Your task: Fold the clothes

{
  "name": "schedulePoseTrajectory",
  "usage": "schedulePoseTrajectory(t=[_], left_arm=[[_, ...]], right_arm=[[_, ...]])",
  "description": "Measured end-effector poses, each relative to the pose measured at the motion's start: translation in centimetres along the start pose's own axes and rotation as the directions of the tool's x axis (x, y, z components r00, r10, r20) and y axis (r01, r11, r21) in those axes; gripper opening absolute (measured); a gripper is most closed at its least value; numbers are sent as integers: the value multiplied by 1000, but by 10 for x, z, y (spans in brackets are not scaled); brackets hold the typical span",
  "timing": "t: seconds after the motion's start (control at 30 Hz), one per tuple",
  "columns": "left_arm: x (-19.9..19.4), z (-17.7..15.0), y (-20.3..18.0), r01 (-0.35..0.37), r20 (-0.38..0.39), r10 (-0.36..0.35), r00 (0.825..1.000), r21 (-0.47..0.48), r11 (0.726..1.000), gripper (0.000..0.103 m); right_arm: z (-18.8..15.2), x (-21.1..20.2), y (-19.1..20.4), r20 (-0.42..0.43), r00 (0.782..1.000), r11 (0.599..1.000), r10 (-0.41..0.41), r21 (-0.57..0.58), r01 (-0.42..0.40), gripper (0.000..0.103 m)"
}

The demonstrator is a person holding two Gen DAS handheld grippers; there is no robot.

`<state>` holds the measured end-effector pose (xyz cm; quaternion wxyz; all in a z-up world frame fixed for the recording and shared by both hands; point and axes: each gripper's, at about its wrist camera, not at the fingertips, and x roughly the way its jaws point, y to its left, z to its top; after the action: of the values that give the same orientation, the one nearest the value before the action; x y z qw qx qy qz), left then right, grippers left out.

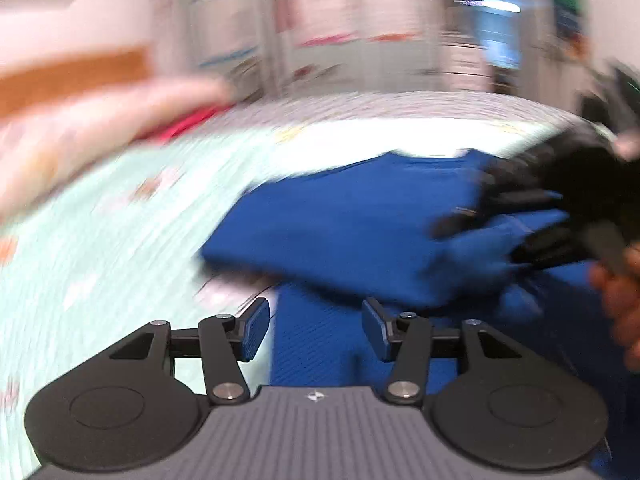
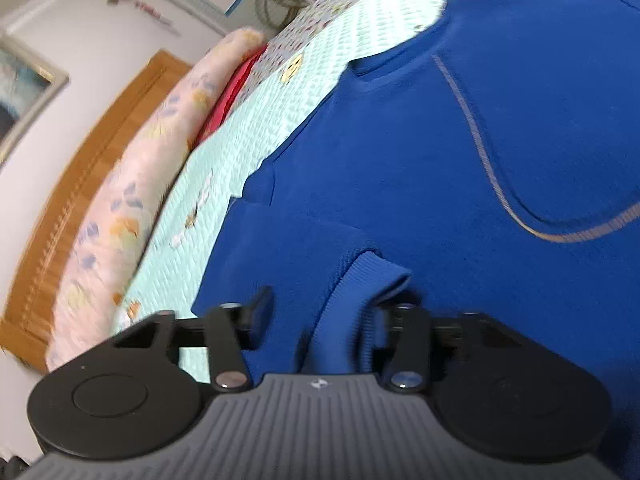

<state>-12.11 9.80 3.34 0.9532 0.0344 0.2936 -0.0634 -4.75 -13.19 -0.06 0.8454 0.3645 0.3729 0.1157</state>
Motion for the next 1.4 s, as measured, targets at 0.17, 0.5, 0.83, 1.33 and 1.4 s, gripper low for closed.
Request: schedulePoseTrajectory(t=[0.17,0.5,0.83,1.33,1.4], left_arm=[[8,-5,41,107,-140,-144,980,-243,964,54],[7,-26,92,191,-205,-388,898,-613,766,7],[-9,-10,61,193,-232,-310,922,-418,888,8],[-37,19,-30,219,-212,-213,954,4,976,4],[-41,24,-55,231,-209,-205,956,107,967,4]], right_arm=[[18,-1,27,1,1000,993,0,-120,1,7],[81,-8,101,74,997,926,7,-377,22,7],[137,-14,173,145,987,880,74,-475,4,7],[220,-133,121,380,920,893,99,-441,86,7],[220,-159,88,423,903,914,79,-392,104,7]])
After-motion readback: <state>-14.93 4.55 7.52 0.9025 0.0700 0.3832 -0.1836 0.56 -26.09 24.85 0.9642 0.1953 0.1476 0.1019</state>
